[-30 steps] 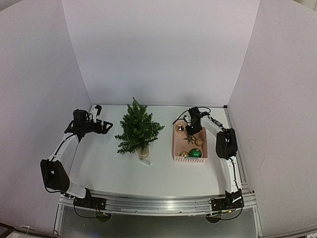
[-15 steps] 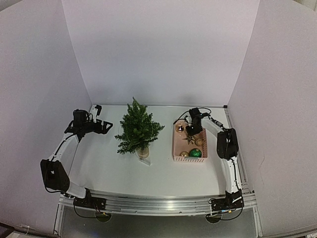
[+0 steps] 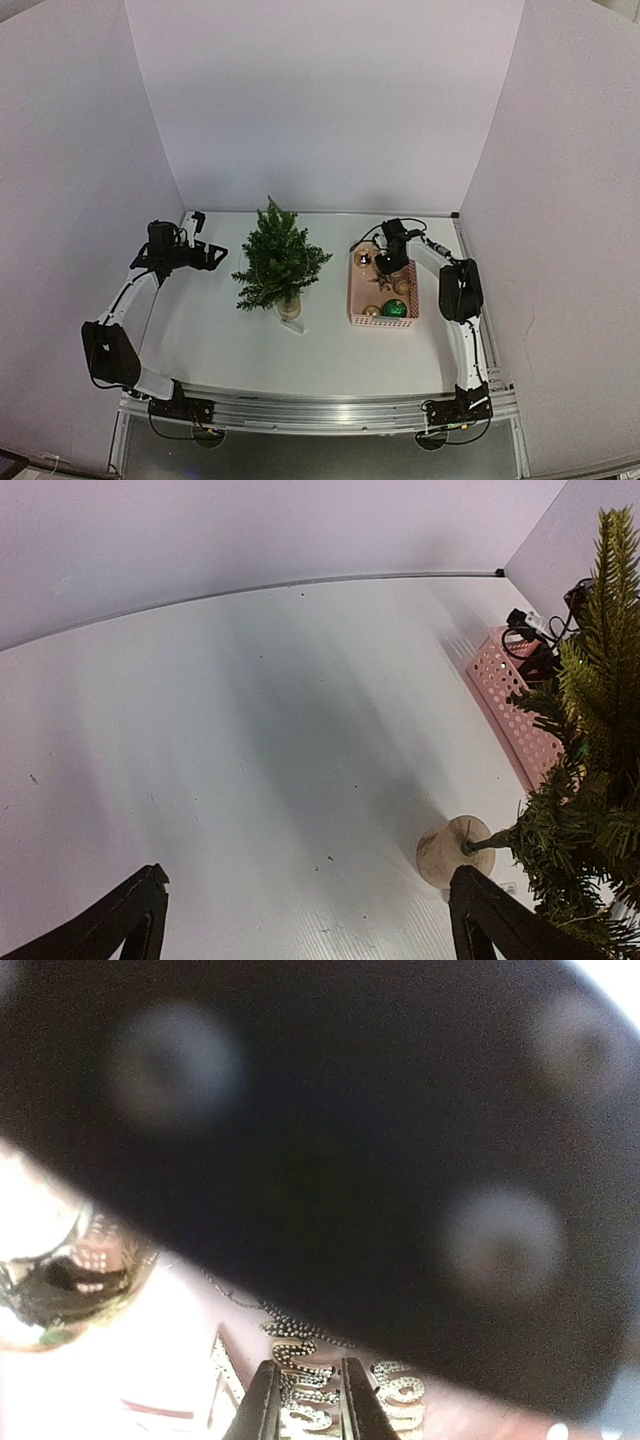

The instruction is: Decorate the small christmas tree

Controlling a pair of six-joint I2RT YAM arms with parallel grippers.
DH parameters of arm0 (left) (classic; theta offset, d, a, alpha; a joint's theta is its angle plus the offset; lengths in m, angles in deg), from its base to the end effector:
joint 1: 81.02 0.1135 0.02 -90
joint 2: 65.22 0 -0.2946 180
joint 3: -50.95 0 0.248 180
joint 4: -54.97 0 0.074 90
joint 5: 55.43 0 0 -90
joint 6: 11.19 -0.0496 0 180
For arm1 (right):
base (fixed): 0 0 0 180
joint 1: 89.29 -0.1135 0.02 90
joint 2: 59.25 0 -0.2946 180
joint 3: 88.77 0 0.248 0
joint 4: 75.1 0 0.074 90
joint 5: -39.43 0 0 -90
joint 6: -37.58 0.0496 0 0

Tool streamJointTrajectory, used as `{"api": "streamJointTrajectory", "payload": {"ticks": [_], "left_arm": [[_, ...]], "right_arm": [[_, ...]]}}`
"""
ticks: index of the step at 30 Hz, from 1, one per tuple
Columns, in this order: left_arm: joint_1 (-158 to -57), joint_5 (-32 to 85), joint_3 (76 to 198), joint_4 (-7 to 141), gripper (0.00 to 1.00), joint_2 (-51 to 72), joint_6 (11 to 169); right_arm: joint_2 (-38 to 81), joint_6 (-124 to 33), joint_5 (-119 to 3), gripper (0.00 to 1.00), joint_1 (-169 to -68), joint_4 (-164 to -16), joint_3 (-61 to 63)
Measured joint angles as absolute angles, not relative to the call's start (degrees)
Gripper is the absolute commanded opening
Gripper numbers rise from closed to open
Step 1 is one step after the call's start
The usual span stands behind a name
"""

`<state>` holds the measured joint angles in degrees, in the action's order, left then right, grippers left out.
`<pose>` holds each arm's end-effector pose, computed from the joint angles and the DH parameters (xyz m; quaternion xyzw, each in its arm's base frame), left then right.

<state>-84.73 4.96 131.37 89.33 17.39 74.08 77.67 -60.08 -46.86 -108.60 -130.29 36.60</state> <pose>0.3218 -0.0454 0.3264 0.1781 0.8527 -0.2244 0.4368 0.4983 0.1712 0.1516 -0.2219 0.9535 -0.0111 0.2037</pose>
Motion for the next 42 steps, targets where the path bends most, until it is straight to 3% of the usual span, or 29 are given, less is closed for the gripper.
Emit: {"api": "streamJointTrajectory", "payload": {"ticks": [10,26,42], "left_arm": [[-84.7,4.9,131.4,89.3,0.98,17.4,74.1],[-84.7,4.7,131.4,89.2,0.98,17.4,73.3],[-84.7,2.6,137.3,88.4,0.98,16.8,74.7]], "right_arm": [[77.2,-60.1,-47.3,0.05,-108.6,-130.7,36.5],[71.3,-60.9,-50.7,0.02,-108.6,-132.5,37.0],[50.1,-64.4,-48.7,0.03,-113.9,-133.3,33.5]]}}
